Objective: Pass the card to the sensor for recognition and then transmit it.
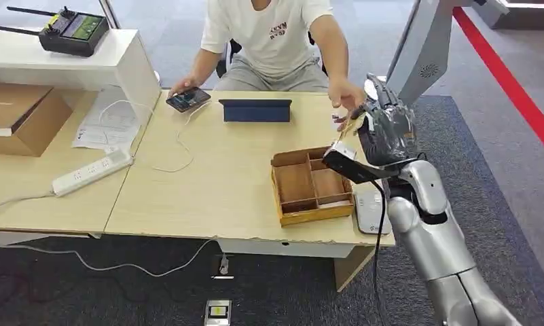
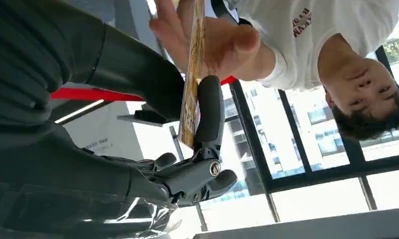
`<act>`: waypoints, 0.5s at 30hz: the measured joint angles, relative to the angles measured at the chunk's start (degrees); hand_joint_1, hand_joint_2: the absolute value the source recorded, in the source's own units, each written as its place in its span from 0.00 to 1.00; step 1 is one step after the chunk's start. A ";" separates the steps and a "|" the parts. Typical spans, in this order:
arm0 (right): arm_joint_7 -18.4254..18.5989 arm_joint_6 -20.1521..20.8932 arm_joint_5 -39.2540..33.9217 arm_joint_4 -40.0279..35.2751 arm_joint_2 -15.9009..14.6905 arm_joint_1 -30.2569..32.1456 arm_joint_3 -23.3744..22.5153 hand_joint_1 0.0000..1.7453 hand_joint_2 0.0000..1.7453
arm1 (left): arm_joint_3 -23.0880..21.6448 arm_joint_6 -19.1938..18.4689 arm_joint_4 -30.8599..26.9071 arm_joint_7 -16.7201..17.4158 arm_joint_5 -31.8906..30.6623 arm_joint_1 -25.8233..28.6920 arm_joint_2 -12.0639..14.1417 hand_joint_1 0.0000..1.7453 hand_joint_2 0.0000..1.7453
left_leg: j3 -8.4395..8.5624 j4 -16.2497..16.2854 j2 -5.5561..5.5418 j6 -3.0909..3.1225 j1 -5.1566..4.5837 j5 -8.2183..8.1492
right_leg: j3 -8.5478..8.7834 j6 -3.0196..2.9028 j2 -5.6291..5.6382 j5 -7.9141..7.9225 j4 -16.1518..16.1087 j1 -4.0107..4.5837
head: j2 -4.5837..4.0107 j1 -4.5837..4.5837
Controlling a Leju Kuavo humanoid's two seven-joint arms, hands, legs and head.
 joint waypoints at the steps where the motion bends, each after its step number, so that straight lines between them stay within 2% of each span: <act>1: -0.83 -0.68 -0.09 2.44 0.41 -2.06 0.13 1.00 1.00 | -0.11 -0.17 0.00 -0.24 -0.11 0.03 0.07 0.00 0.00 | 0.00 0.00 0.00 0.00 0.00 0.00 | 0.01 -0.01 0.00 0.01 0.02 0.00 | 0.00 0.04; 7: -3.24 -2.80 0.85 16.82 2.80 -12.74 0.59 1.00 1.00 | -0.50 -0.17 0.00 -1.09 -1.12 -0.09 0.37 0.00 0.00 | -0.01 0.01 -0.02 -0.02 0.01 0.03 | -0.03 -0.01 -0.01 0.05 0.02 0.01 | 0.00 0.00; 15: -2.28 -1.97 3.36 30.69 6.10 -20.26 1.94 1.00 1.00 | -1.49 -0.61 0.00 -1.22 -1.33 -0.05 0.83 0.00 0.00 | -0.03 0.00 -0.03 -0.02 0.01 0.01 | -0.05 -0.01 -0.01 0.04 0.02 0.01 | 0.00 0.02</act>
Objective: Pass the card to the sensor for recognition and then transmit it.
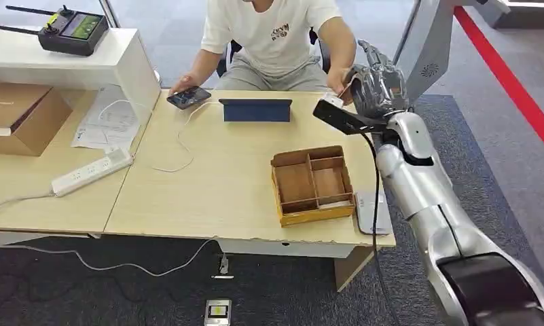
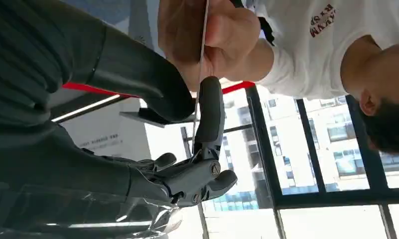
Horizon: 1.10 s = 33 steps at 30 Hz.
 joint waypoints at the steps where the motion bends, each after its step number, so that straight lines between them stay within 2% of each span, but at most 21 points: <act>1: 0.11 0.13 0.16 1.08 0.35 -0.52 0.20 1.00 1.00 | -0.02 -0.04 0.00 0.02 -0.04 0.00 0.04 0.00 0.00 | 0.00 0.00 0.00 0.00 0.00 0.00 | 0.00 0.00 0.00 0.00 0.00 0.00 | 0.00 -0.02; 6: 0.22 0.68 0.57 5.10 1.88 -1.88 1.01 1.00 1.00 | -0.09 -0.57 0.00 0.39 0.26 0.06 0.39 0.00 0.00 | 0.00 0.00 0.01 0.00 0.00 0.00 | 0.00 0.00 0.00 0.00 0.00 0.00 | 0.00 -0.02; 7: 0.26 0.72 0.68 5.93 2.12 -2.16 1.18 0.97 1.00 | -0.11 -0.63 0.00 0.39 0.33 0.06 0.46 0.00 0.00 | 0.01 0.00 0.01 0.00 0.00 0.00 | 0.00 0.00 0.00 0.00 0.00 0.00 | 0.00 0.00; 8: 0.26 0.72 0.72 6.59 2.38 -2.34 1.25 0.84 1.00 | -0.13 -0.70 0.00 0.39 0.35 0.07 0.50 0.00 0.00 | 0.01 0.00 0.00 0.00 0.00 0.00 | 0.00 0.00 0.00 0.00 0.00 0.00 | 0.00 -0.02; 9: 0.24 0.61 0.72 7.18 2.56 -2.48 1.27 0.17 1.00 | -0.15 -0.70 0.00 0.42 0.37 0.11 0.57 0.00 0.00 | 0.00 0.00 0.00 0.00 0.00 0.00 | 0.00 0.00 0.00 0.00 0.00 0.00 | 0.00 0.00; 10: 0.11 0.44 0.70 7.81 2.89 -2.61 1.31 0.00 1.00 | -0.18 -0.70 0.00 0.42 0.39 0.14 0.61 0.00 0.00 | 0.01 0.01 0.01 0.00 0.00 0.00 | -0.01 0.00 0.00 0.00 0.00 0.00 | 0.00 0.00; 18: -1.53 -3.73 0.20 10.10 3.87 -3.60 1.81 0.00 1.00 | -0.17 -0.68 0.00 0.57 0.48 0.15 0.66 0.00 0.00 | 0.01 0.01 0.01 0.00 0.00 0.00 | -0.01 0.00 0.00 0.00 0.00 0.00 | 0.00 0.00; 22: -3.67 -8.51 0.92 10.63 3.87 -4.39 2.43 0.00 1.00 | -0.17 -0.66 0.00 0.59 0.55 0.17 0.66 0.00 0.00 | 0.03 0.02 0.01 0.00 0.00 0.00 | 0.00 0.00 0.00 0.01 0.00 0.00 | 0.00 0.00; 28: -7.52 -17.91 3.81 10.54 3.19 -6.99 3.17 0.00 1.00 | -0.17 -0.46 0.00 0.92 1.33 0.25 0.66 0.00 0.00 | 0.04 0.05 0.02 0.00 0.00 0.01 | 0.00 0.00 0.00 0.01 0.00 0.00 | 0.00 0.00; 30: -8.44 -20.50 6.83 9.29 2.27 -7.96 3.30 0.00 1.00 | -0.15 -0.33 0.00 0.96 1.55 0.27 0.66 0.00 0.00 | 0.06 0.07 0.02 0.00 0.00 0.00 | 0.00 0.00 0.00 0.01 0.00 0.00 | 0.00 -0.02; 33: -11.03 -21.13 14.12 5.24 0.07 -8.60 2.69 0.00 1.00 | -0.15 0.07 0.02 1.18 1.94 0.41 0.66 0.00 0.00 | 0.04 0.11 0.01 0.00 -0.01 0.00 | 0.00 0.00 0.00 0.01 -0.01 0.00 | 0.00 0.00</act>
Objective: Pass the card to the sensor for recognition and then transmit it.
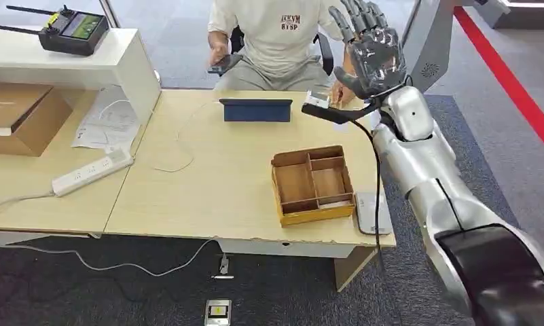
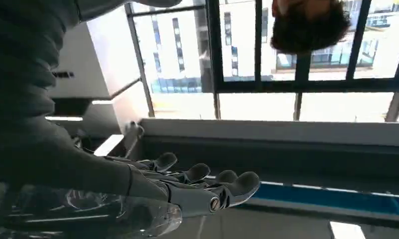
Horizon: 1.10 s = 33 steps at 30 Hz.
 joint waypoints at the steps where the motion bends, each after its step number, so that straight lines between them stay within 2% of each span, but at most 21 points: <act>1: -0.93 0.00 1.50 -1.21 -0.68 -0.18 -0.46 0.00 1.00 | 0.00 0.11 0.00 0.11 0.20 0.04 -0.02 0.00 0.00 | -0.01 0.01 0.00 0.01 0.00 -0.01 | 0.00 0.00 0.00 0.00 0.00 0.00 | 0.00 -0.02; 3: -3.37 -0.02 3.24 -4.39 -2.53 -0.54 -1.77 0.00 1.00 | 0.00 0.24 0.02 0.42 0.70 0.06 -0.02 0.00 0.00 | -0.01 0.03 0.00 0.02 -0.01 -0.01 | 0.01 0.00 0.00 0.00 -0.02 -0.01 | 0.00 -0.02; 8: -6.52 -0.04 4.05 -10.30 -7.41 -1.98 -5.70 0.00 1.00 | 0.09 0.31 0.04 1.14 1.62 0.12 -0.07 0.00 0.00 | -0.04 0.08 -0.01 0.03 -0.02 -0.02 | 0.01 0.01 0.00 0.01 -0.03 -0.01 | 0.00 0.00; 12: -6.01 -0.04 2.39 -12.40 -11.72 -3.36 -8.83 0.00 1.00 | 0.37 0.33 0.04 2.42 2.52 0.10 -0.17 0.00 0.00 | -0.01 0.13 0.01 0.03 -0.02 -0.03 | 0.01 0.02 0.00 0.02 -0.05 -0.02 | 0.00 -0.02; 18: -8.53 -0.04 -0.89 -13.25 -17.13 -3.47 -16.13 0.00 1.00 | 0.87 0.70 0.07 4.04 3.63 0.02 -0.59 0.00 0.00 | -0.01 0.13 0.03 0.06 -0.02 -0.06 | 0.01 0.03 0.01 0.02 -0.07 -0.02 | 0.00 -0.04; 24: -13.62 -0.04 -0.19 -13.19 -20.79 -0.85 -28.06 0.00 1.00 | 1.95 2.58 0.07 5.40 4.83 -0.03 -1.64 0.00 0.00 | -0.03 0.14 0.01 0.08 -0.02 -0.07 | 0.02 0.03 0.00 0.01 -0.08 -0.02 | 0.00 -0.02; 33: -12.31 -0.02 3.87 -12.47 -25.92 7.02 -48.67 0.00 1.00 | 3.67 4.07 0.09 8.35 6.19 -0.08 -3.06 0.00 0.00 | -0.04 0.14 0.01 0.11 -0.03 -0.12 | 0.02 0.07 0.00 -0.02 -0.13 -0.02 | 0.00 -0.02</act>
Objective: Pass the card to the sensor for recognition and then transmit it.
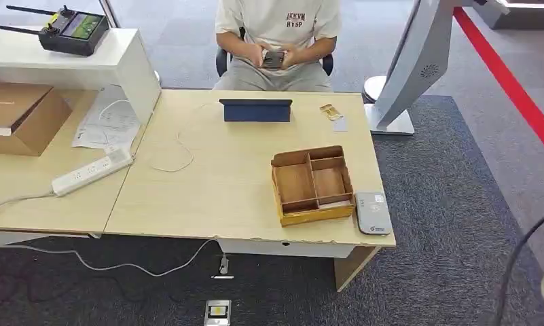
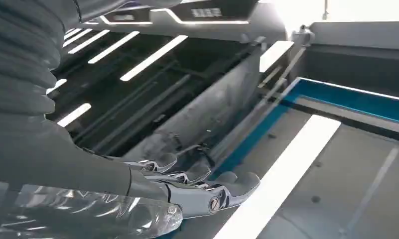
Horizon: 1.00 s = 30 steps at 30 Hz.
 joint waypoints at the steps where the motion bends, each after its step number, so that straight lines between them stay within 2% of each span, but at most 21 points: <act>1: 0.31 0.00 0.49 0.42 -0.49 0.85 -2.18 0.00 1.00 | 0.22 0.17 0.00 0.31 0.24 0.00 -0.13 0.00 0.00 | 0.00 -0.01 0.01 0.00 0.00 -0.01 | 0.00 0.00 0.00 0.00 0.00 0.00 | 0.00 -0.02; 7: 4.01 0.02 3.15 3.11 -2.47 5.88 -13.20 0.00 1.00 | 1.07 0.33 0.02 1.49 0.44 -0.20 -0.98 0.00 0.00 | 0.00 -0.02 0.03 -0.01 0.00 -0.03 | 0.00 0.00 0.01 0.00 0.00 0.00 | 0.00 -0.02; 12: 9.40 0.02 4.09 6.12 -3.37 9.35 -18.99 0.00 1.00 | 2.01 0.44 0.02 1.64 0.48 -0.35 -1.55 0.00 0.00 | 0.01 -0.04 0.02 -0.01 0.01 -0.02 | 0.02 0.00 0.01 -0.01 0.01 0.01 | 0.00 0.02; 13: 10.84 0.02 4.11 6.77 -3.44 10.22 -20.09 0.00 0.00 | 2.10 0.52 0.02 1.64 0.48 -0.36 -1.68 0.00 0.00 | 0.02 -0.03 0.02 -0.01 0.00 -0.02 | 0.00 0.00 0.01 -0.01 0.01 0.00 | 0.00 0.00; 18: 16.01 0.02 4.44 9.34 -4.07 14.01 -22.55 0.00 0.00 | 2.38 0.70 0.02 1.60 0.37 -0.63 -2.08 0.00 0.00 | 0.05 -0.04 0.03 -0.01 0.03 -0.03 | 0.04 0.00 0.03 -0.02 -0.02 0.02 | 0.00 0.00; 22: 21.35 0.02 3.15 12.37 -4.40 19.91 -26.52 0.00 0.00 | 2.43 0.63 0.04 1.31 0.20 -0.52 -2.32 0.00 0.00 | -0.01 -0.05 -0.07 0.00 0.02 -0.03 | 0.08 0.05 -0.09 -0.06 -0.02 0.01 | 0.00 0.00; 27: 23.02 0.02 2.30 15.65 -3.72 25.92 -32.34 0.00 0.00 | 2.47 0.13 0.04 1.33 -0.50 -0.63 -2.32 0.00 0.00 | 0.02 -0.09 0.00 0.03 0.02 -0.09 | 0.08 0.04 -0.04 -0.07 -0.01 0.01 | 0.00 -0.02; 30: 24.46 0.00 2.76 16.79 -3.02 28.33 -34.22 0.00 0.00 | 2.47 0.11 0.04 1.49 -0.61 -0.65 -2.32 0.00 0.00 | 0.03 -0.10 0.00 0.03 0.01 -0.08 | 0.06 0.02 -0.04 -0.08 -0.01 0.00 | 0.00 -0.02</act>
